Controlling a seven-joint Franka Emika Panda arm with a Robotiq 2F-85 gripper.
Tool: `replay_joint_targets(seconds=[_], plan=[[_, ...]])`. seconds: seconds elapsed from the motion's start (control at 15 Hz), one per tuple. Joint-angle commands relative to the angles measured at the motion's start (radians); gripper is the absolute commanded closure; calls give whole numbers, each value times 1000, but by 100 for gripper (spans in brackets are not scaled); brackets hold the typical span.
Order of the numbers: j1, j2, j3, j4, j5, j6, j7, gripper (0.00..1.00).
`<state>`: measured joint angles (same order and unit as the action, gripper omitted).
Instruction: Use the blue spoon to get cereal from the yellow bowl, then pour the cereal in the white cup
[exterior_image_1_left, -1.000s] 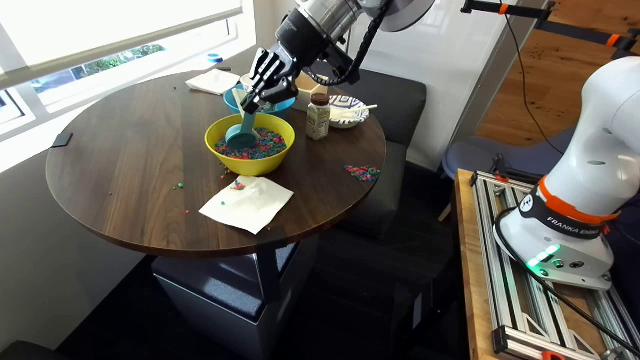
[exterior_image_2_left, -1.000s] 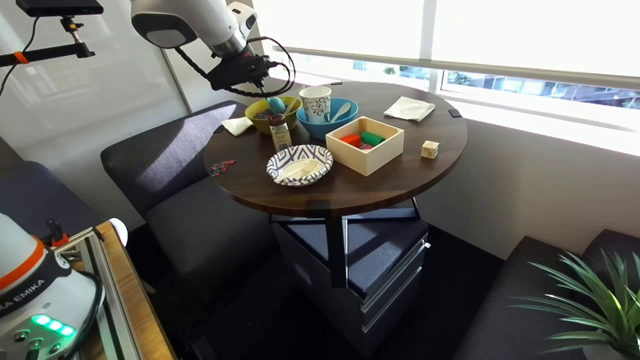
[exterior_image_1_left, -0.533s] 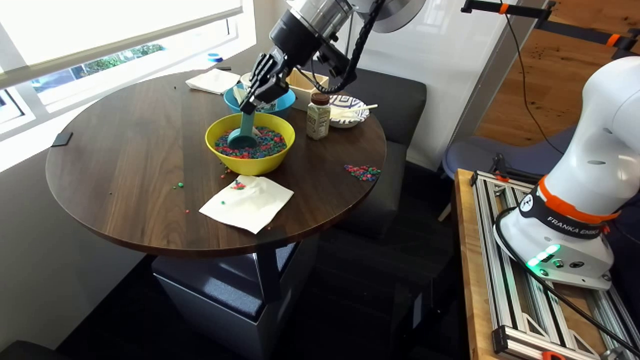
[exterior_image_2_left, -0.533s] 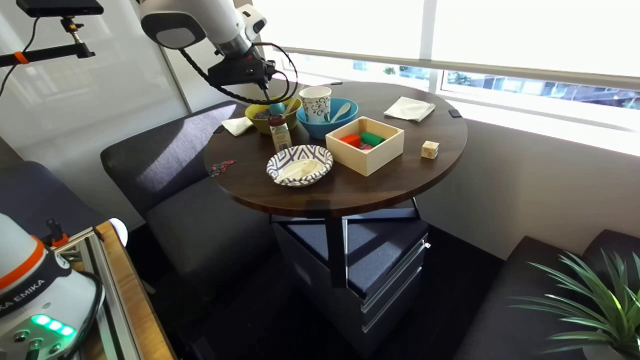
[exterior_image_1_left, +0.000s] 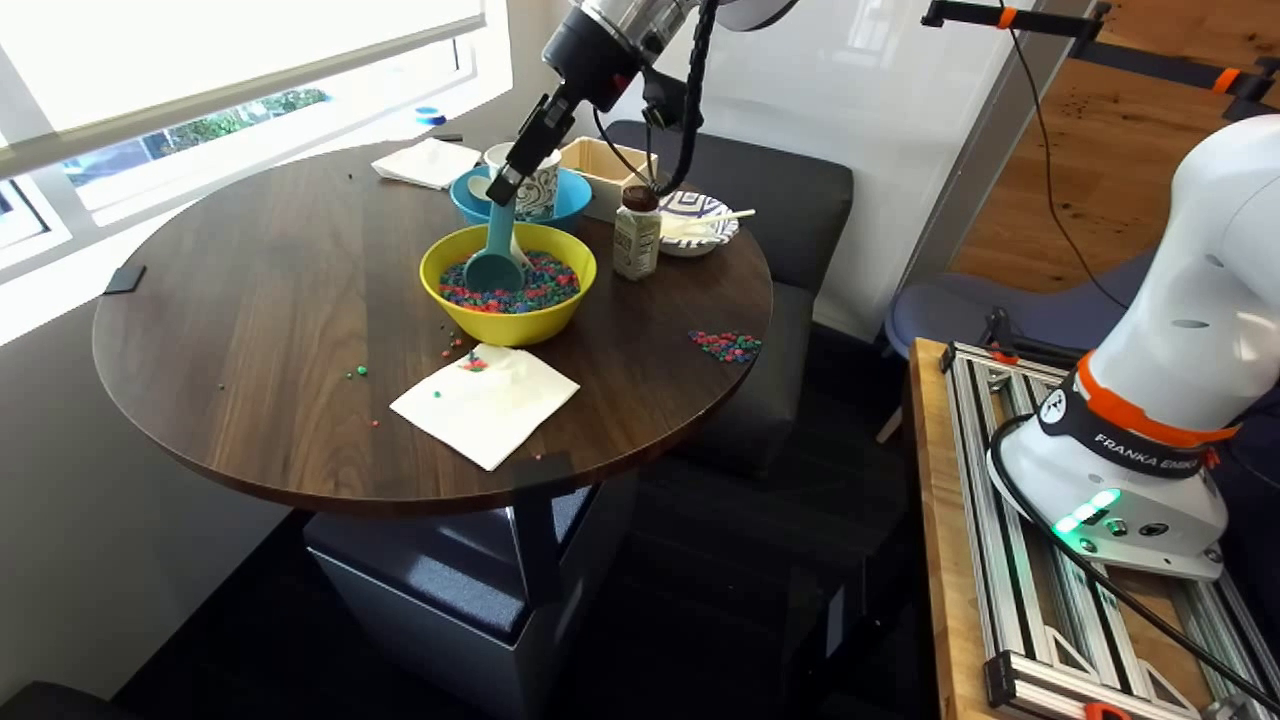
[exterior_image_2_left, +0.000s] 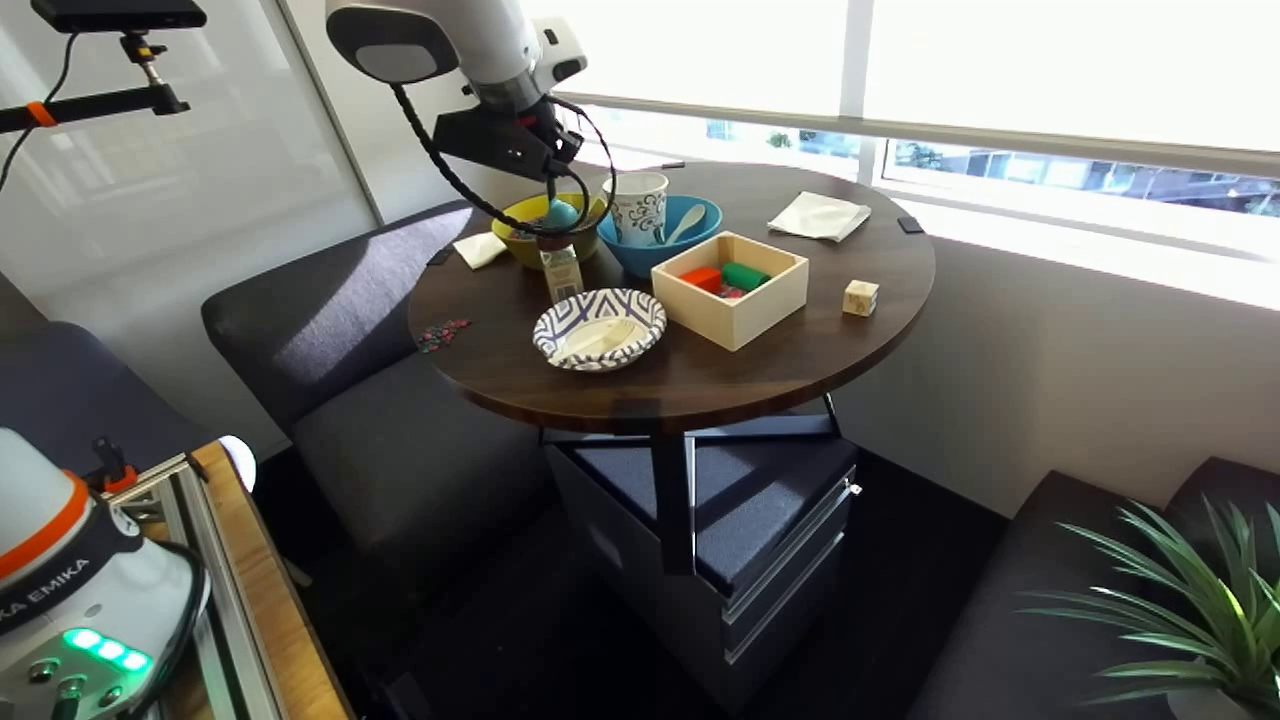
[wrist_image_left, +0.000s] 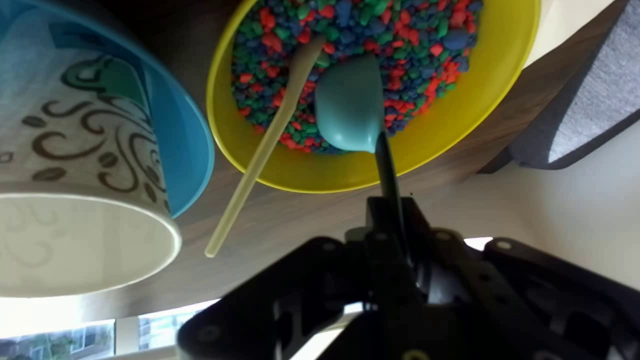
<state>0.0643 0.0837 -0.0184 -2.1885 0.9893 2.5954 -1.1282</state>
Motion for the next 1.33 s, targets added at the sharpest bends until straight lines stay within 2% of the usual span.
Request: replay_joint_targets(seconds=[0.0,0.33,0.73,1.27], plan=[[-54,39,6,39,36,-82,53,98],[-83,54,10,57,70,-155,73,98],[-84,65,17,65,54,-242,90,98],[-95,95,11,98,56,-304,138,98]])
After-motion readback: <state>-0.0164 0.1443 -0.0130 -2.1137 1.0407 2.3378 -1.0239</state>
